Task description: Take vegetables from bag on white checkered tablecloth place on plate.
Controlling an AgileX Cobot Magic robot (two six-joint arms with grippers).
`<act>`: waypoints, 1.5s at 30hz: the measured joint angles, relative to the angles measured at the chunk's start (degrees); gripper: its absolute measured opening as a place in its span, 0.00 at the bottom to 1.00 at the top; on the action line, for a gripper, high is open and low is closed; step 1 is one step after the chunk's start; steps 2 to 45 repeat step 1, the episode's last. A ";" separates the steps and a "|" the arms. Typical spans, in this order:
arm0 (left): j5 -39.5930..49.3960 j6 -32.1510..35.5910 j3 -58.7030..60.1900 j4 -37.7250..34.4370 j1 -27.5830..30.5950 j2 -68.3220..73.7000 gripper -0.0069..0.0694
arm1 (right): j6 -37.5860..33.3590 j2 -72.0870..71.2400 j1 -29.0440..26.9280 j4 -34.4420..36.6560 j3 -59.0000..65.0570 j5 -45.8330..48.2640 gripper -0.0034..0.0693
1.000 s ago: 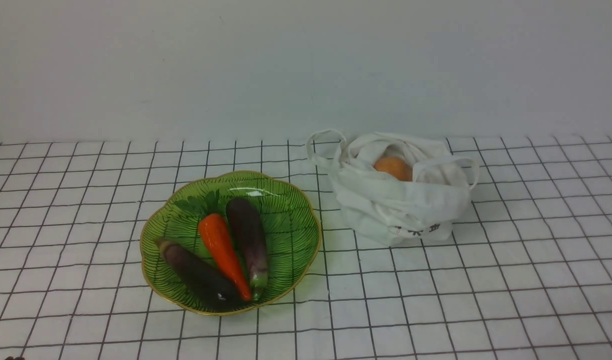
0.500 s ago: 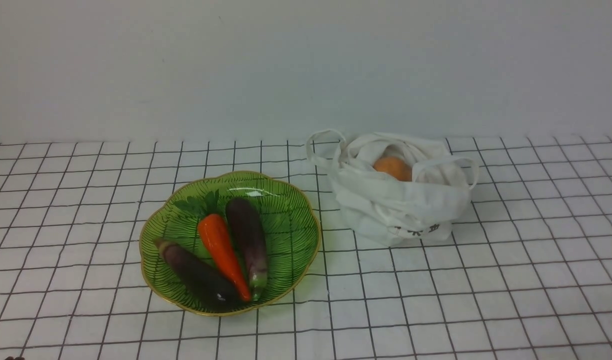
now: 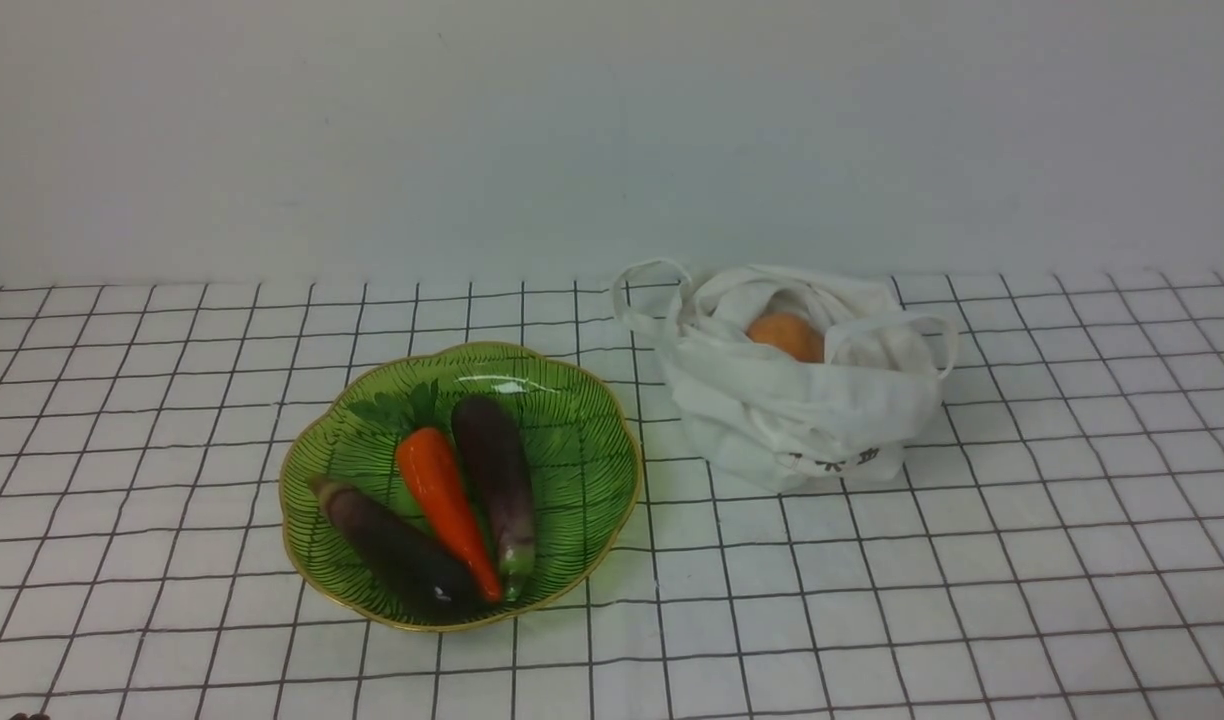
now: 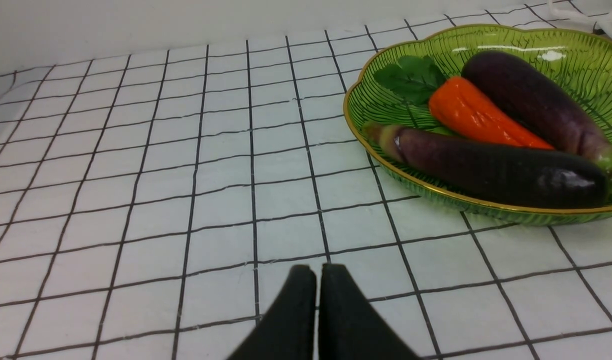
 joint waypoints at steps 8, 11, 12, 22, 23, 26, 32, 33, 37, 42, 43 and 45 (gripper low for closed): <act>0.00 0.00 0.00 0.00 0.00 0.00 0.08 | 0.00 0.00 0.00 0.00 0.00 0.00 0.03; 0.00 0.00 0.00 0.00 0.00 0.00 0.08 | 0.00 0.00 0.00 0.00 0.00 0.00 0.03; 0.00 0.00 0.00 0.00 0.00 0.00 0.08 | 0.00 0.00 0.00 0.00 0.00 0.00 0.03; 0.00 0.00 0.00 0.00 0.00 0.00 0.08 | 0.00 0.00 0.00 0.00 0.00 0.00 0.03; 0.00 0.00 0.00 0.00 0.00 0.00 0.08 | 0.00 0.00 0.00 0.00 0.00 0.00 0.03; 0.00 0.00 0.00 0.00 0.00 0.00 0.08 | 0.00 0.00 0.00 0.00 0.00 0.00 0.03; 0.00 0.00 0.00 0.00 0.00 0.00 0.08 | 0.00 0.00 0.00 0.00 0.00 0.00 0.03; 0.00 0.00 0.00 0.00 0.00 0.00 0.08 | 0.00 0.00 0.00 0.00 0.00 0.00 0.03; 0.00 0.00 0.00 0.00 0.00 0.00 0.08 | 0.00 0.00 0.00 0.00 0.00 0.00 0.03; 0.00 0.00 0.00 0.00 0.00 0.00 0.08 | 0.00 0.00 0.00 0.00 0.00 0.00 0.03; 0.00 0.00 0.00 0.00 0.00 0.00 0.08 | 0.00 0.00 0.00 0.00 0.00 0.00 0.03; 0.00 0.00 0.00 0.00 0.00 0.00 0.08 | 0.00 0.00 0.00 0.00 0.00 0.00 0.03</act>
